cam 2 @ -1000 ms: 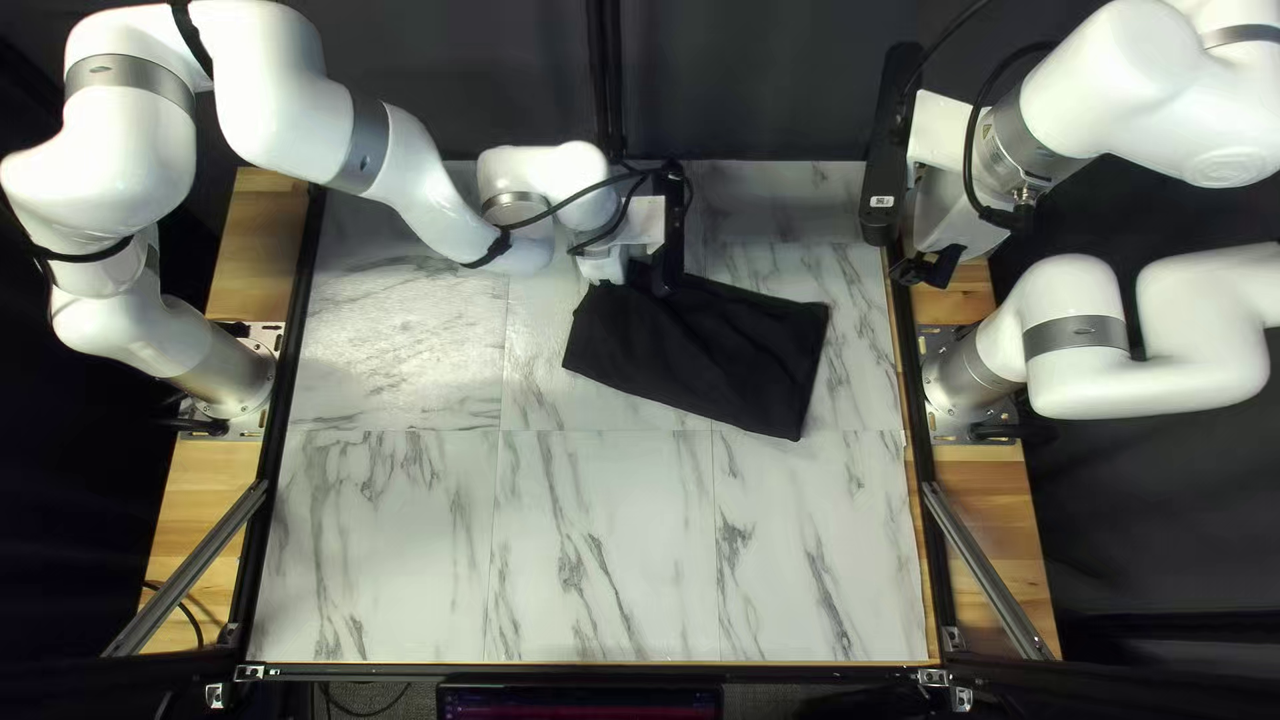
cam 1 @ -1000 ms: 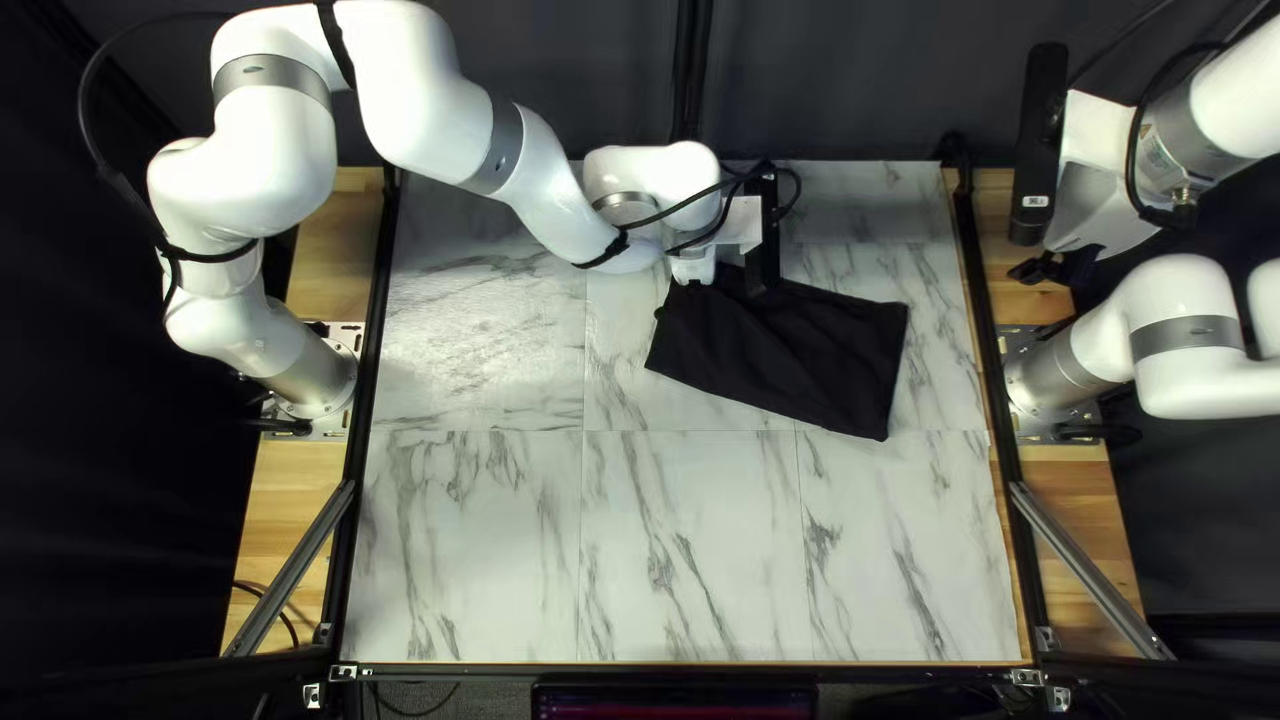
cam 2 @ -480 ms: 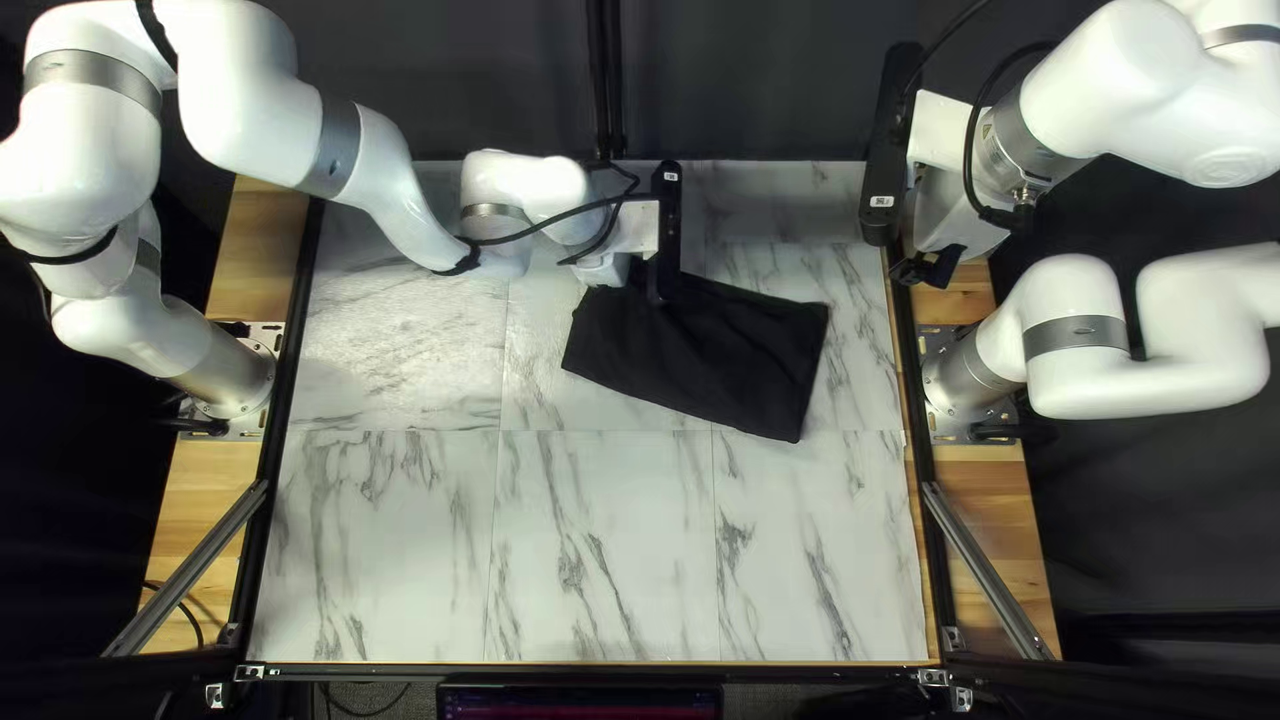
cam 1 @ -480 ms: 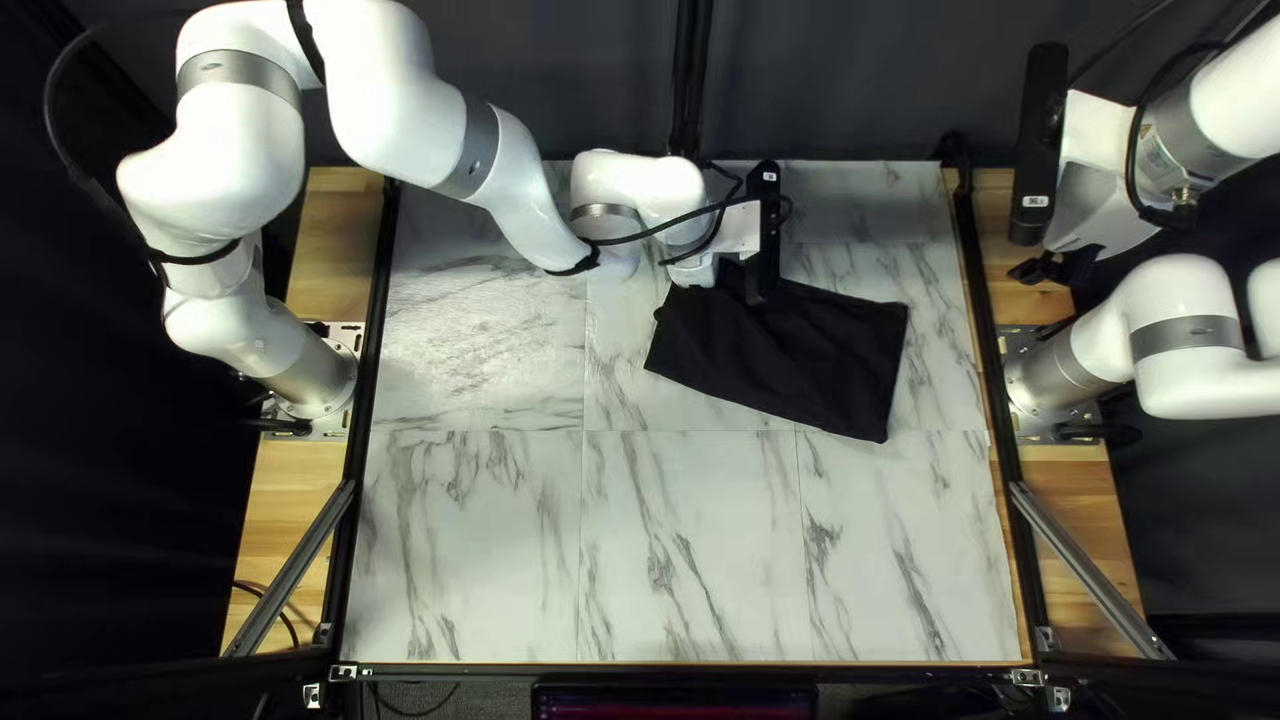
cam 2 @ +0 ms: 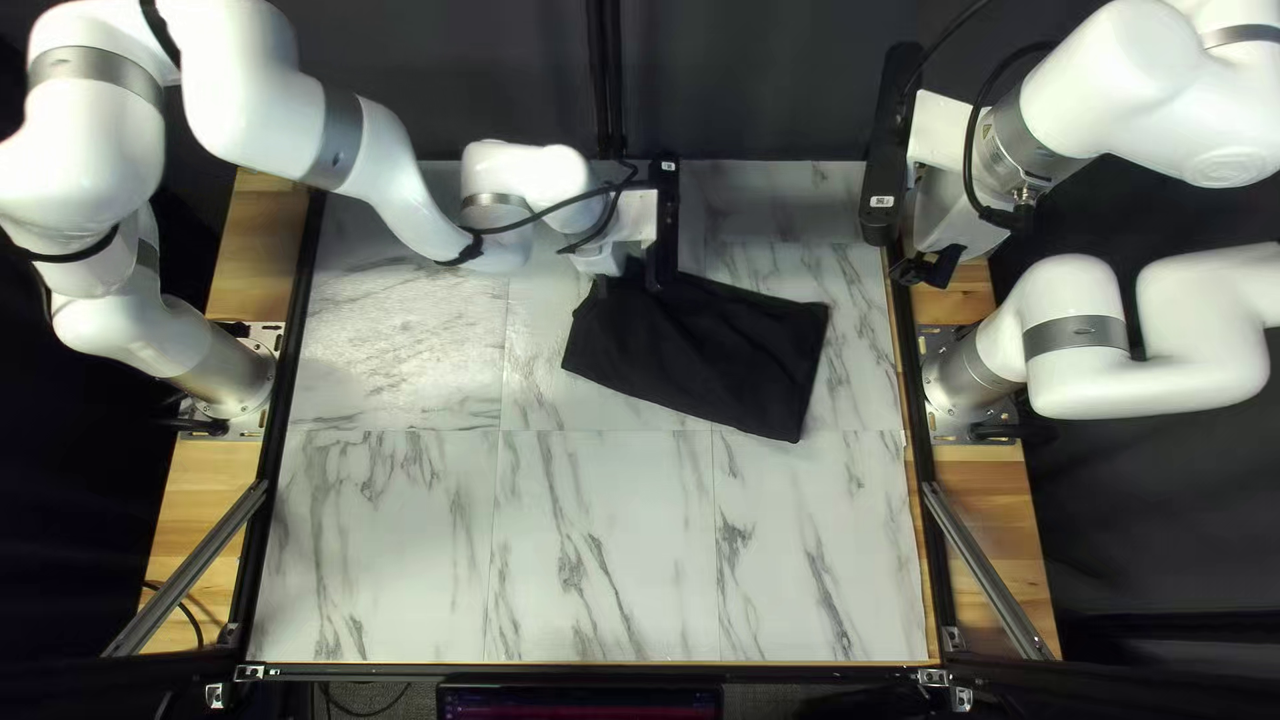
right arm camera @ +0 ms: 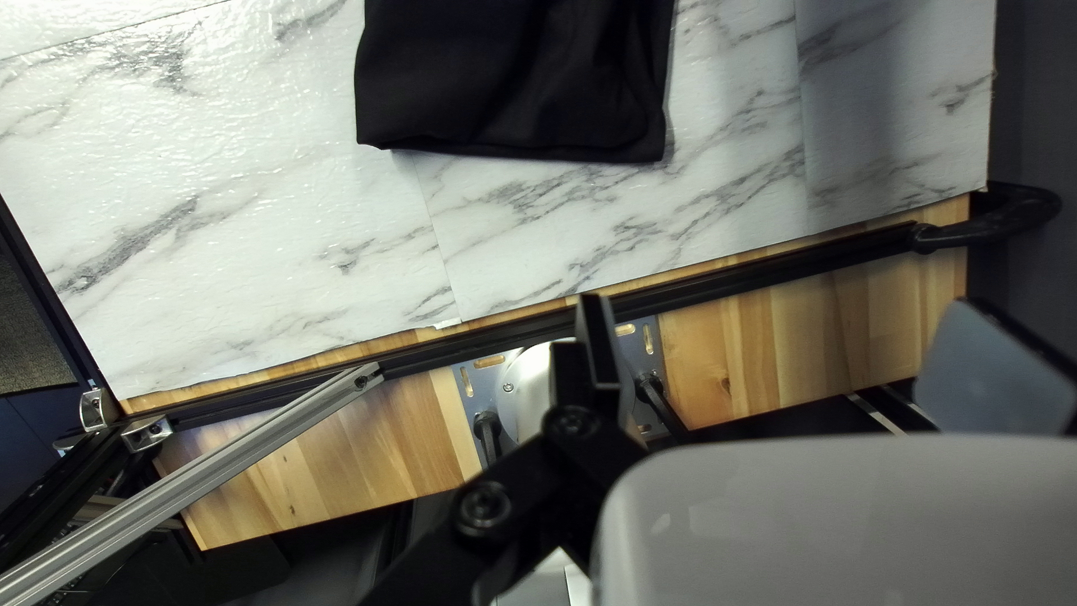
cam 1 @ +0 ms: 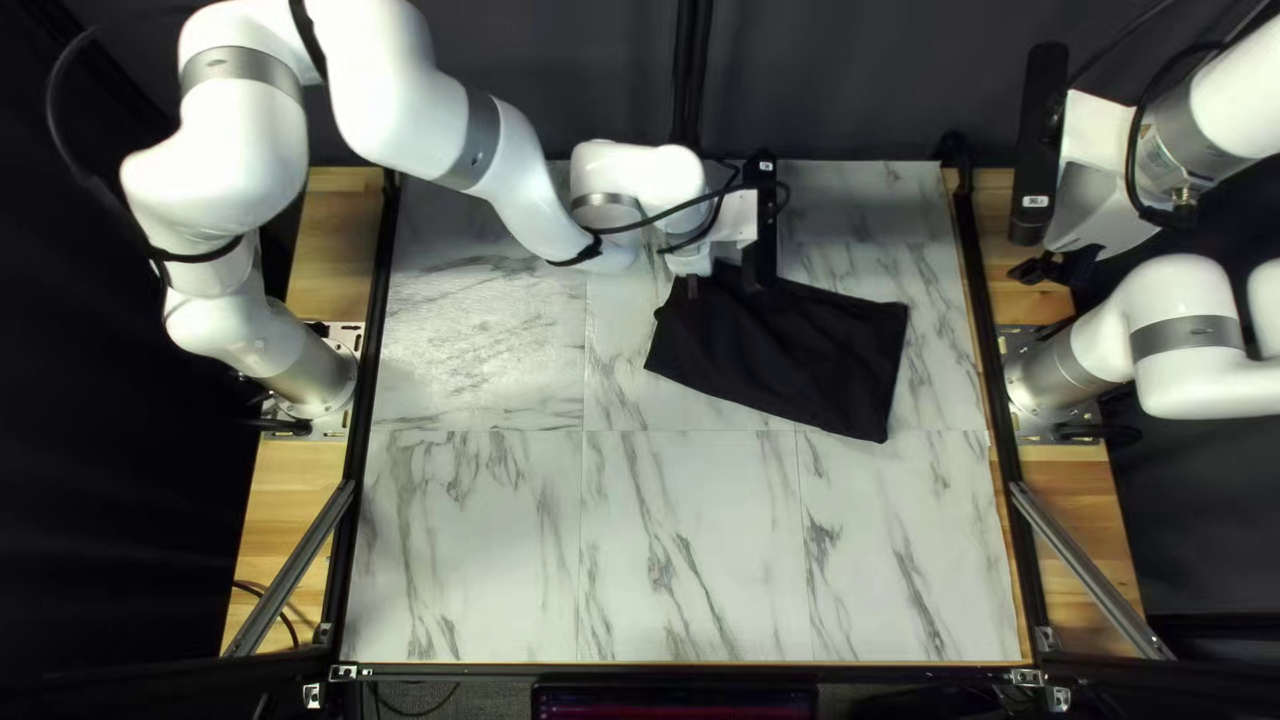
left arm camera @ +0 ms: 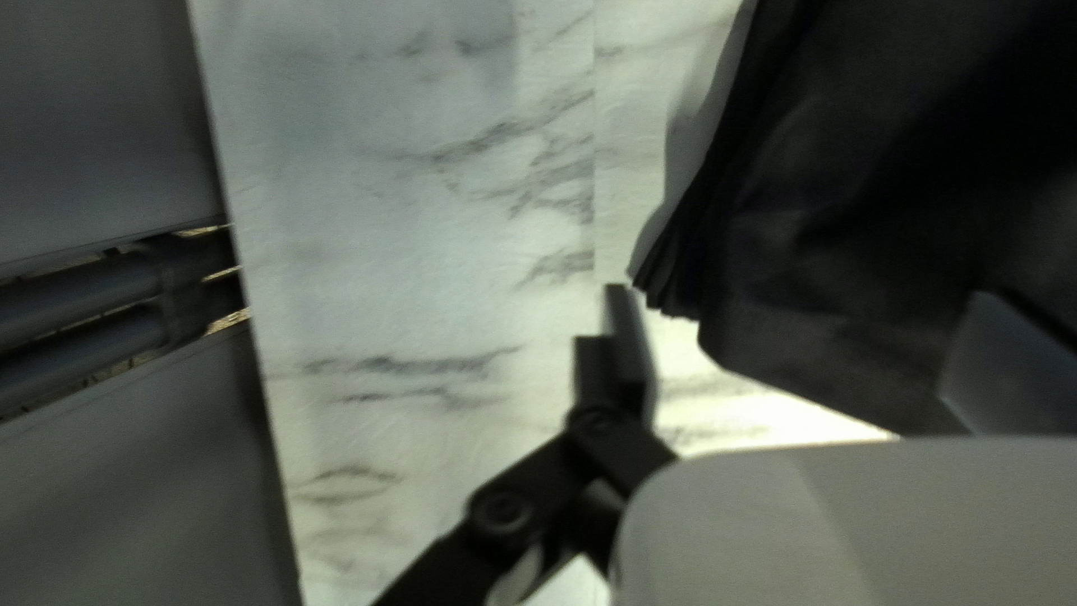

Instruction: Fold t-shirt

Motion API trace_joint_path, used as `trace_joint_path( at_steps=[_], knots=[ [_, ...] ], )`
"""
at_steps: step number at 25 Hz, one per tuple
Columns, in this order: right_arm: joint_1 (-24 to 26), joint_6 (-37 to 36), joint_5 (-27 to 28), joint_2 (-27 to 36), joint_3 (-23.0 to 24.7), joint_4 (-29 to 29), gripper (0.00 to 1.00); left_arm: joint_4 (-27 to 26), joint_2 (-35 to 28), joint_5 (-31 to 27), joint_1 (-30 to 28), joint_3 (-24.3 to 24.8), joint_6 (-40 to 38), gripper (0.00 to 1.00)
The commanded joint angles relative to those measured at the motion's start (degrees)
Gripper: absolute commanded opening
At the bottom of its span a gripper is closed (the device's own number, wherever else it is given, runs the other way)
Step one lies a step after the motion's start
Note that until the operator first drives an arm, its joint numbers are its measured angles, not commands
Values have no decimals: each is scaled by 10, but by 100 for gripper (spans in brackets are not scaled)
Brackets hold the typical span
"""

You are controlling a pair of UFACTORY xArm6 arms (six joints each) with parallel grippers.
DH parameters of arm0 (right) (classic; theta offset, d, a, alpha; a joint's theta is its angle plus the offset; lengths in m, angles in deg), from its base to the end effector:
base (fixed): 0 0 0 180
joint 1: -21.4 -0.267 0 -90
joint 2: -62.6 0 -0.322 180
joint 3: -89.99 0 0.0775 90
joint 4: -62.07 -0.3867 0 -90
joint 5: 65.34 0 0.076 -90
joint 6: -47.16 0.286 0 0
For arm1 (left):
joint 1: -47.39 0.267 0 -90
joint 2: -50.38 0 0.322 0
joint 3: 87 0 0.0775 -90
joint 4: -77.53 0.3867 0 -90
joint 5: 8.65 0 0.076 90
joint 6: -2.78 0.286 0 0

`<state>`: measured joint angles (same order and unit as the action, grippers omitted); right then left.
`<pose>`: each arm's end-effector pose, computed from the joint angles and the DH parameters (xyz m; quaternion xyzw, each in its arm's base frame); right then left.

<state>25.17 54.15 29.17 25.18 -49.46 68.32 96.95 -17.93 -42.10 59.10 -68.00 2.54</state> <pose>0.2162 -0.0460 0.3472 0.9912 -0.1012 0.0670 0.0521 0.5983 0.1560 0.1226 -0.9841 0.0242 -0.1242 0.1245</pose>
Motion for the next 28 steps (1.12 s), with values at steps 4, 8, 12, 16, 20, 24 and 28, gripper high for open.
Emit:
trace_joint_path(
  at_steps=[4, 8, 12, 16, 20, 24, 28],
  knots=[
    [0, 0, 0, 0, 0, 0, 100, -34, -86, -22, -72, 52, -2, 100],
    [0, 0, 0, 0, 0, 0, 100, -73, -167, -68, -76, 81, 46, 100],
    [0, 0, 0, 0, 0, 0, 100, -92, -247, -131, -67, 90, 92, 100],
    [0, 0, 0, 0, 0, 0, 100, -120, -339, -219, -56, 79, 151, 100],
    [0, 0, 0, 0, 0, 0, 100, -133, -417, -304, -67, 52, 173, 100],
    [0, 0, 0, 0, 0, 0, 100, -132, -435, -318, -71, 51, 173, 100],
    [0, 0, 0, 0, 0, 0, 100, -132, -435, -318, -71, 51, 173, 100]
  ],
)
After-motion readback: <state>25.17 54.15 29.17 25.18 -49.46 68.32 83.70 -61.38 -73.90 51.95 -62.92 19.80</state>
